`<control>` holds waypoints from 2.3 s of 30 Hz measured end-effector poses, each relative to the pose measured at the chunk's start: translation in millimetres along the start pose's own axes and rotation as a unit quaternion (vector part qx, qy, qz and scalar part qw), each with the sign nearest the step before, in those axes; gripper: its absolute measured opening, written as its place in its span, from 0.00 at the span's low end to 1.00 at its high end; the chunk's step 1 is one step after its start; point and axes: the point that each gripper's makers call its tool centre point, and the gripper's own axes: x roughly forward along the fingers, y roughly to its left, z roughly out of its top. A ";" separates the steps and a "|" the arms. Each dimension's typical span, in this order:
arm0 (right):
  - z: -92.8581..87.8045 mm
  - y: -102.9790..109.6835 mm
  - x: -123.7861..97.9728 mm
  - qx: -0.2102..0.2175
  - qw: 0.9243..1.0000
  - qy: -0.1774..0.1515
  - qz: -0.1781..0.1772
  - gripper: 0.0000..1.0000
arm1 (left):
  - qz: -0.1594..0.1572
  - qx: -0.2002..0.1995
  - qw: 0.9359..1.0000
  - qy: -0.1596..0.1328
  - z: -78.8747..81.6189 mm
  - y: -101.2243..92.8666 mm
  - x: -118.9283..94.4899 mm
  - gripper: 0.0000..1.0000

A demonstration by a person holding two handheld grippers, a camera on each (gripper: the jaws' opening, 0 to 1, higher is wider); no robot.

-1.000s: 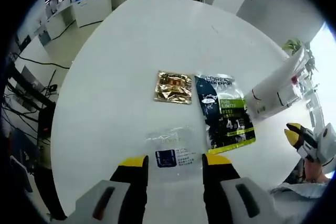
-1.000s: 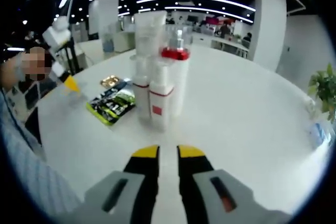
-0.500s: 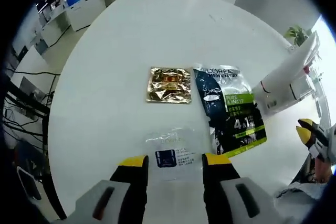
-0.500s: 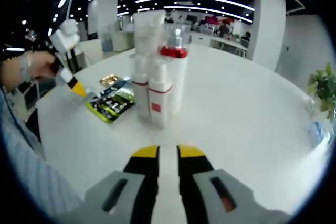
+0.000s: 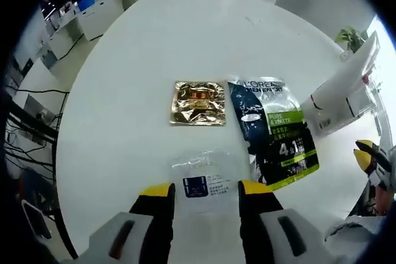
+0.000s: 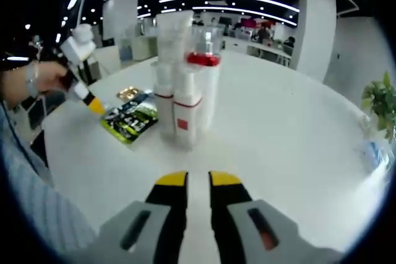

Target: Arrange the skincare products in the storage area until every visible bottle or jar stands upright without overlapping.

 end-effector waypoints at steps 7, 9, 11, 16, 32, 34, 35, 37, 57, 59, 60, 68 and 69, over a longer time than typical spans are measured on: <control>-1.9 -1.7 0.2 0.000 1.000 0.003 -0.001 0.12 | -0.009 0.005 1.000 0.000 0.0 -2.9 -0.6 0.48; -1.6 -1.8 0.2 0.000 1.000 0.003 -0.001 0.12 | -0.013 0.001 1.000 -0.004 1.3 -2.1 -5.5 0.49; -1.3 -2.2 -0.2 -0.001 1.000 0.002 -0.001 0.12 | -0.015 -0.003 1.000 -0.021 8.0 1.1 -11.9 0.49; -4.3 -5.5 -0.4 0.001 1.000 0.007 -0.005 0.12 | -0.031 0.000 0.998 -0.058 28.4 9.5 -20.3 0.49; -7.6 -11.9 -4.5 0.004 1.000 0.011 -0.019 0.12 | -0.099 -0.006 0.990 -0.104 79.9 11.6 9.6 0.47; -11.0 -13.9 -5.7 0.007 1.000 0.014 -0.023 0.12 | -0.101 -0.011 0.990 -0.102 80.8 11.1 13.8 0.47; -11.8 -14.4 -6.1 0.008 1.000 0.015 -0.023 0.12 | -0.101 -0.012 0.990 -0.098 80.0 11.2 16.6 0.47; -12.8 -15.3 -6.9 0.008 1.000 0.016 -0.025 0.12 | -0.096 -0.012 0.991 -0.089 76.8 12.1 19.7 0.45; -13.5 -14.2 -6.9 0.007 1.000 0.017 -0.024 0.12 | -0.108 -0.015 0.990 -0.086 71.7 6.4 14.7 0.41; -13.9 -14.4 -7.1 0.008 1.000 0.017 -0.024 0.12 | -0.109 -0.014 0.990 -0.085 71.5 6.0 15.1 0.41; -13.9 -14.5 -7.2 0.007 1.000 0.017 -0.025 0.12 | -0.110 -0.014 0.990 -0.086 71.7 5.4 15.3 0.41; -15.0 -14.3 -7.8 0.008 1.000 0.018 -0.025 0.12 | -0.112 -0.011 0.990 -0.085 72.1 3.4 16.0 0.40; -15.2 -14.3 -7.8 0.008 1.000 0.018 -0.024 0.12 | -0.112 -0.010 0.990 -0.084 72.0 3.1 16.1 0.40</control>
